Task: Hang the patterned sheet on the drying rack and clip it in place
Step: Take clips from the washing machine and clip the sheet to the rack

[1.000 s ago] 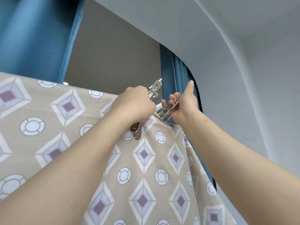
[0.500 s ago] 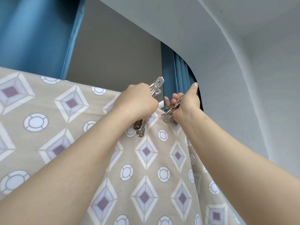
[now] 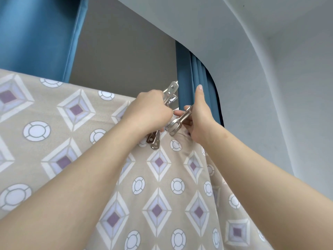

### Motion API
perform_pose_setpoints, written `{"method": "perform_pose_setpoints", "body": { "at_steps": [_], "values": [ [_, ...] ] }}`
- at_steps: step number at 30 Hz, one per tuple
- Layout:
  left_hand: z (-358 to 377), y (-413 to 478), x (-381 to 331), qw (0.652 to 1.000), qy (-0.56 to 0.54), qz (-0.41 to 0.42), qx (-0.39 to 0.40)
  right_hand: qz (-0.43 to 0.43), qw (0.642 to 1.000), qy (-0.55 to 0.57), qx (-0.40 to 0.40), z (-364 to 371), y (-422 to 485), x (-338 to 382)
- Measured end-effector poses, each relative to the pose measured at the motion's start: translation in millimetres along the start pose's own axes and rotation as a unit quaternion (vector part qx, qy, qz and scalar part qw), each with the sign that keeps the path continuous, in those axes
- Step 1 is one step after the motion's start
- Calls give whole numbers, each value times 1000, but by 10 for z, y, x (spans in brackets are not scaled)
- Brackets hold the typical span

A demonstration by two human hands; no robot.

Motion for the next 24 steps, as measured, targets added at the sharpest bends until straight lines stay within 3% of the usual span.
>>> {"method": "perform_pose_setpoints", "body": {
  "at_steps": [9, 16, 20, 24],
  "values": [
    [289, -310, 132, 986, -161, 19, -47, -107, 980, -97, -138, -361, -302, -186],
    [398, -750, 375, 947, -311, -42, -74, -72, 993, -93, 15, -330, -838, -687],
    [396, -1075, 606, 930, -331, -86, -133, -60, 992, -97, 54, -314, -1114, -1005],
    [372, -1435, 717, 921, -337, -113, -160, -97, 972, -173, 124, -234, -1333, -1167]
  ]
}}
Point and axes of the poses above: each hand's wrist, its own y-axis towards the middle knuckle, its own z-axis out of the palm, x = y × z, the point moved 5 cm from there along y, towards the middle knuckle, and after that the axes turned 14 degrees about -y, right-handed, at the moved point
